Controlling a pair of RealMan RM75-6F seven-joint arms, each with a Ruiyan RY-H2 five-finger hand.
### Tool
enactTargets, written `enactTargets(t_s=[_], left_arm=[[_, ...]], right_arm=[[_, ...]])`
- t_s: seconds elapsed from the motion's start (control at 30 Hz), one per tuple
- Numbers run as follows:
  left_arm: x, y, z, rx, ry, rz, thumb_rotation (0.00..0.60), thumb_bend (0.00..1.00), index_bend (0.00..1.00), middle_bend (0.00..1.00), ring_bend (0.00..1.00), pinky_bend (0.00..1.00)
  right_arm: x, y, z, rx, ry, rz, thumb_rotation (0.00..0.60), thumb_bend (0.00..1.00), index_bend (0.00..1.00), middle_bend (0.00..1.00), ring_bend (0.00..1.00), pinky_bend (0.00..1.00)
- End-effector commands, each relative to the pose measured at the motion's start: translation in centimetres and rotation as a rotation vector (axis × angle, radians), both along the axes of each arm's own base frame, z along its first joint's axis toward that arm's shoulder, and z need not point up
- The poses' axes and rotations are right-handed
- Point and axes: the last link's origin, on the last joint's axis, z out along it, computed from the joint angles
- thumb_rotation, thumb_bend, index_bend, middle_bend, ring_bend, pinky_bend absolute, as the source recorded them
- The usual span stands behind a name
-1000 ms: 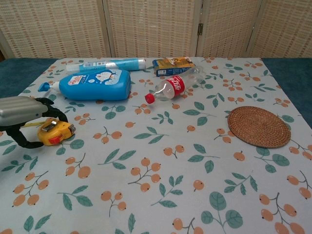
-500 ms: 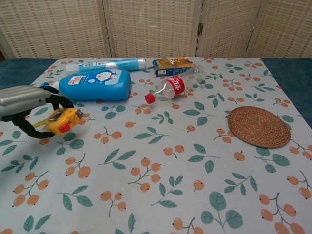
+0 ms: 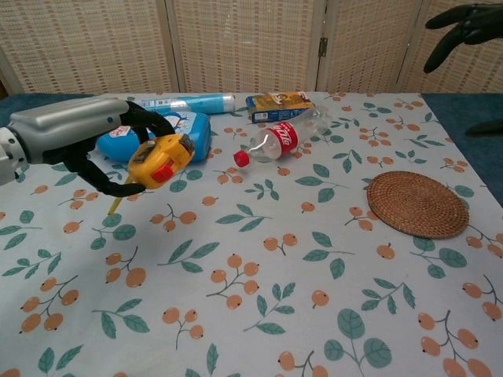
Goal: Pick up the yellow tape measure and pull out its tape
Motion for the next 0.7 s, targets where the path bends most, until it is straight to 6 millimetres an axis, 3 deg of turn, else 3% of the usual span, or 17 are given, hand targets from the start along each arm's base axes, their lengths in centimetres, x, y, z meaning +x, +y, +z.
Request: enactTargets(t_s=[0.03,0.27,0.7], left_arm=[[2.5,-0.2,-0.3,0.004,-0.026,-0.023,0.600,0.39,0.52,0.51,0.44,0.11],[5.3,-0.5,-1.5,0.000,-0.047,-0.045,0.600,0.39,0.52,0.51,0.44,0.11],[7.9,-0.8,-3.7,0.025,-0.041,-0.088,0.600,0.39,0.53,0.52,0.44,0.11]], right_arm=[[3.1,-1.4,-1.8,0.091,-0.025,0.023,0.600,0.20,0.36,0.02,0.05,0.00],[5.9,-2.7,-4.3,0.175,-0.041,0.025,0.600,0.20,0.39,0.02,0.06,0.00],[7.9,-4.3,-7.2,0.210,-0.044,-0.007,0.600,0.20,0.42,0.03,0.05,0.00]])
